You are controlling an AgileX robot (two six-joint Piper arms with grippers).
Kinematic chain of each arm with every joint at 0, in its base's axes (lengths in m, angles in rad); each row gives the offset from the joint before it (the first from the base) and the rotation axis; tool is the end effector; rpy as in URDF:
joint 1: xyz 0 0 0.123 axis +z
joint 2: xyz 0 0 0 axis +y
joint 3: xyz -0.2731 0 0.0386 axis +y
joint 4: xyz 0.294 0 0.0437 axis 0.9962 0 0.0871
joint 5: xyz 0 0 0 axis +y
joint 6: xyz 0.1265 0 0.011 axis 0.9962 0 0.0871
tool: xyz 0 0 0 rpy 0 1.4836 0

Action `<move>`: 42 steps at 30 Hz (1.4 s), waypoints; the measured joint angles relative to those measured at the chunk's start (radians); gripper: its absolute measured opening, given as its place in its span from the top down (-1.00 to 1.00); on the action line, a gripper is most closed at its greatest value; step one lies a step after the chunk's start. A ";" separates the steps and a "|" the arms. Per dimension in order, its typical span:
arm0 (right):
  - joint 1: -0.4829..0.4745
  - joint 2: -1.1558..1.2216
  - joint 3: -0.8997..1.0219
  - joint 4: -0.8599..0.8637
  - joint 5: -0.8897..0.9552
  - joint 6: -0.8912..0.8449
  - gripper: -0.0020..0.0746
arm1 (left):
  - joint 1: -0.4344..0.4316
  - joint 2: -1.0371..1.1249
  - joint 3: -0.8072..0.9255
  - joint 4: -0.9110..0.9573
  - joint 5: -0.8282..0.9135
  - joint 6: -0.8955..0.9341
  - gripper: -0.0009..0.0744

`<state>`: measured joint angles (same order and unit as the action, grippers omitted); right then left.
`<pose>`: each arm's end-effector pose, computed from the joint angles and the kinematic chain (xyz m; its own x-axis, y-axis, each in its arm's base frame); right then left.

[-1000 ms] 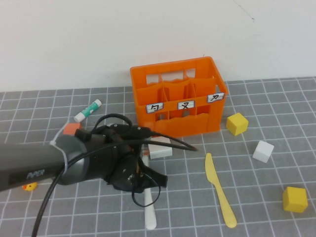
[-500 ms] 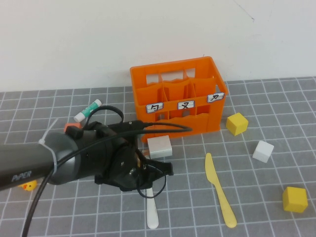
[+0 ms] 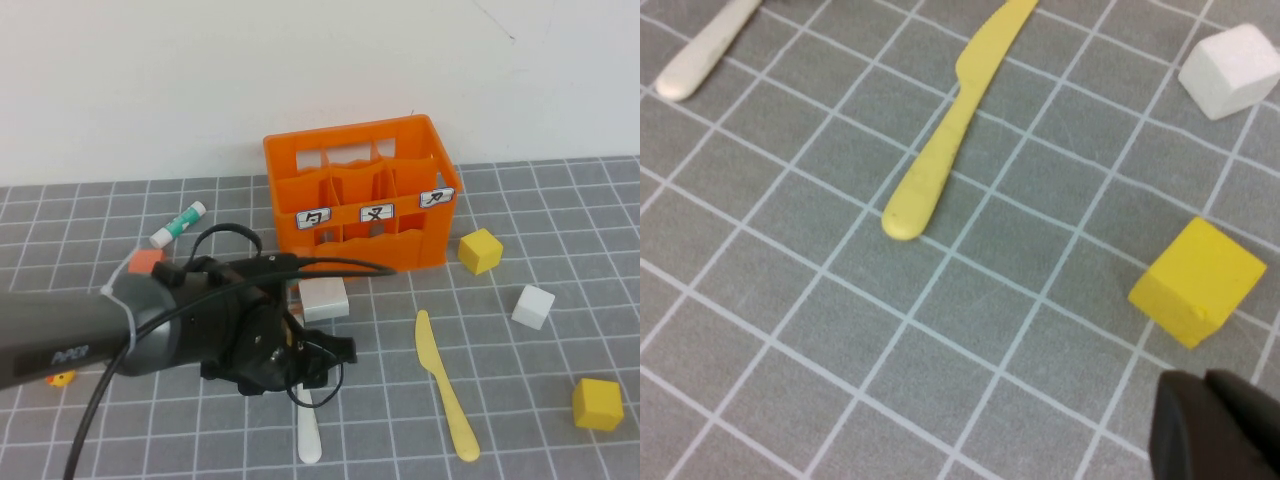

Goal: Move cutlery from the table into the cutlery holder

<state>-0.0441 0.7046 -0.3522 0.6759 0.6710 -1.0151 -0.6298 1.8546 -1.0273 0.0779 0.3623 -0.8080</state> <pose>0.1897 0.0411 0.1833 -0.5576 -0.3801 -0.7380 -0.5223 0.8517 -0.0440 0.3270 -0.2340 0.0743 -0.9227 -0.1571 -0.3520 -0.0542 0.9570 -0.2851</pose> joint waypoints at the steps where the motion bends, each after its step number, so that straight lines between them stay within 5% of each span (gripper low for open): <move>1: 0.000 0.000 0.000 0.002 0.000 0.000 0.95 | -0.004 0.005 -0.002 0.003 0.002 0.007 0.05; 7: 0.000 0.000 0.000 0.006 -0.001 0.000 0.95 | -0.023 0.026 -0.058 0.032 0.091 0.055 0.09; 19: 0.000 0.000 0.000 0.007 -0.001 0.000 0.95 | -0.028 0.043 -0.109 0.007 0.213 0.134 0.75; 42: 0.000 0.000 0.000 0.013 -0.001 0.000 0.95 | -0.028 -0.040 -0.115 -0.040 0.296 0.241 0.78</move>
<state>-0.0441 0.7046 -0.3522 0.6889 0.6704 -1.0151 -0.6578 1.8149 -1.1420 0.0374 0.6586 -0.5673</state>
